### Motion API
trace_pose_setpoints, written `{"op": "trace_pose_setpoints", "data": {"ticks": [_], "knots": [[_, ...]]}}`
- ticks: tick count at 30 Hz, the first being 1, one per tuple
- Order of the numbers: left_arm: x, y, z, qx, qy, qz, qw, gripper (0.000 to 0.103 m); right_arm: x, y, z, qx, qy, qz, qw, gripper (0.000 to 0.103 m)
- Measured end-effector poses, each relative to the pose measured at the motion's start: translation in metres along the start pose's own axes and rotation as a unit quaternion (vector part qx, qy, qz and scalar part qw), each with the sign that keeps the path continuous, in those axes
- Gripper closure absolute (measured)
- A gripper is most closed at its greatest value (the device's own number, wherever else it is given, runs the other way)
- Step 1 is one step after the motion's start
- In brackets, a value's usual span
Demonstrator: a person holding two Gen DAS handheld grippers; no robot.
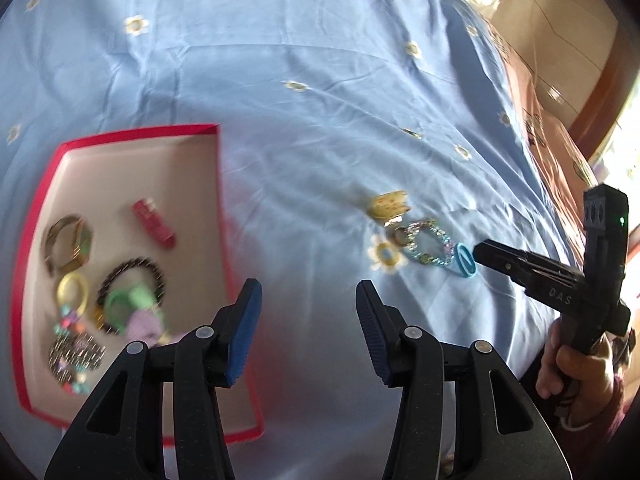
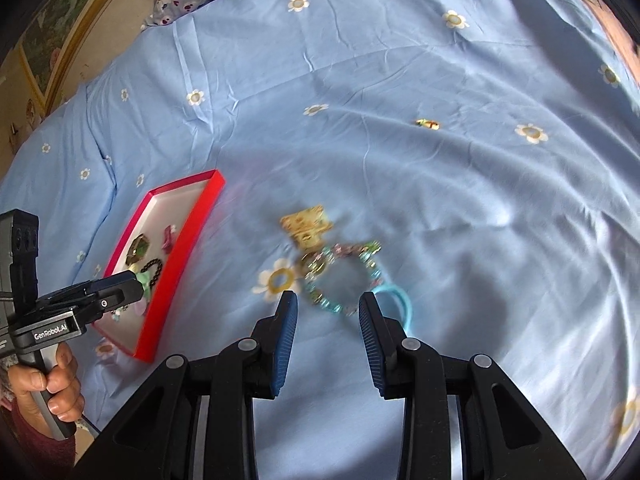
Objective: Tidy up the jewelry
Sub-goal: 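Move both open tools back over the remaining jewelry, then grasp the yellow butterfly clip with the left tool while the right tool grasps the beaded bracelet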
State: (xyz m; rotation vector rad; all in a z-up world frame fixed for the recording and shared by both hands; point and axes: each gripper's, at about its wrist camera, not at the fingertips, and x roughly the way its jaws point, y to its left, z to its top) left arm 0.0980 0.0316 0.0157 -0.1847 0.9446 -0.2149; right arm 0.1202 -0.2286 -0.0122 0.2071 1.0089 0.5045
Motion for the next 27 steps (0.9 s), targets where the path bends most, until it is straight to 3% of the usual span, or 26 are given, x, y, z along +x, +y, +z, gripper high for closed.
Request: {"op": "trace_pose_setpoints", "data": {"ticks": [8,18,19,21,27], "knots": [[0.038,-0.027,0.033,0.047,0.024,-0.02,0.9984,0.055,0.025,-0.013,0.02,-0.019,0.024,-0.02,0.999,0.069],[0.087,-0.058,0.06,0.092,0.056,-0.047,0.9931,0.051,0.057,-0.017,0.022,-0.042,0.059,-0.032,0.997,0.071],[0.091,-0.061,0.062,0.096,0.058,-0.05,0.9925,0.051,0.058,-0.017,0.021,-0.045,0.059,-0.034,0.997,0.075],[0.099,-0.066,0.065,0.103,0.061,-0.053,0.9913,0.051,0.06,-0.017,0.02,-0.053,0.058,-0.045,0.996,0.095],[0.122,-0.08,0.068,0.123,0.074,-0.052,0.9882,0.051,0.053,-0.024,0.019,-0.037,0.05,-0.039,0.997,0.096]]}}
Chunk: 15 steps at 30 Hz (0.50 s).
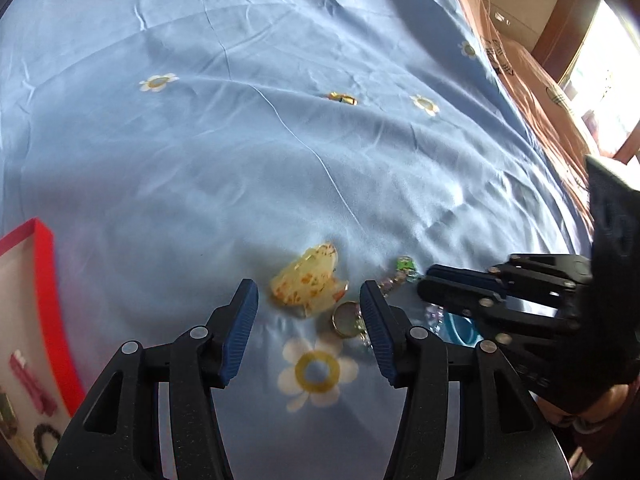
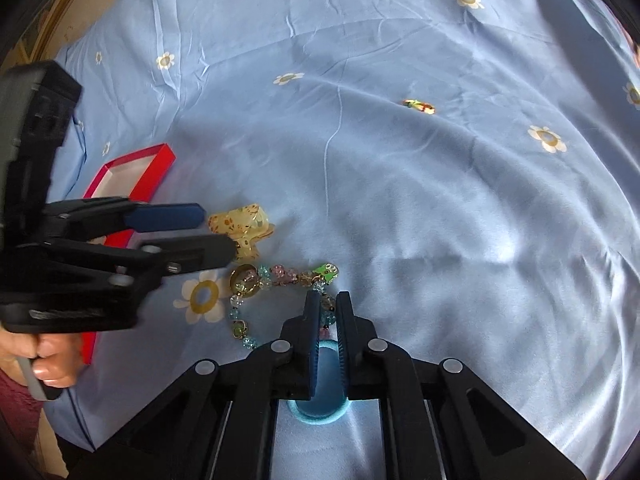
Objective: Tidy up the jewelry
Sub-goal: 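Grasp the yellow butterfly clip with the left tool while the right tool grasps the beaded bracelet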
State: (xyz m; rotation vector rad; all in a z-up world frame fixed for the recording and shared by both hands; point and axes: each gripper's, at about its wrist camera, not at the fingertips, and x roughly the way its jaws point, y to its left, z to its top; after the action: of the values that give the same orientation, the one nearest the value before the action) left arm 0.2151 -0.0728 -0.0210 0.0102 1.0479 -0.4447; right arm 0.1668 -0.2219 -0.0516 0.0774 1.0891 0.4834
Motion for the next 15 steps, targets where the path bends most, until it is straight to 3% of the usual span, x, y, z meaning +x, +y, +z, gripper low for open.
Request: {"op": "trace_pose_setpoints", "data": {"ticks": [3,5,15], "knots": [[0.007,0.0,0.002,0.0,-0.001,-0.001,1.0,0.052,-0.006,-0.004,0.0,0.01,-0.008,0.003,1.0,0.096],[0.009,0.002,0.003,-0.005,0.0,-0.007,1.0,0.062,-0.01,-0.006,0.0,0.017,-0.013,0.006,1.0,0.096],[-0.009,0.011,-0.001,-0.024,-0.025,-0.008,0.9994,0.063,-0.02,-0.006,-0.001,0.036,-0.028,0.023,0.999,0.096]]}}
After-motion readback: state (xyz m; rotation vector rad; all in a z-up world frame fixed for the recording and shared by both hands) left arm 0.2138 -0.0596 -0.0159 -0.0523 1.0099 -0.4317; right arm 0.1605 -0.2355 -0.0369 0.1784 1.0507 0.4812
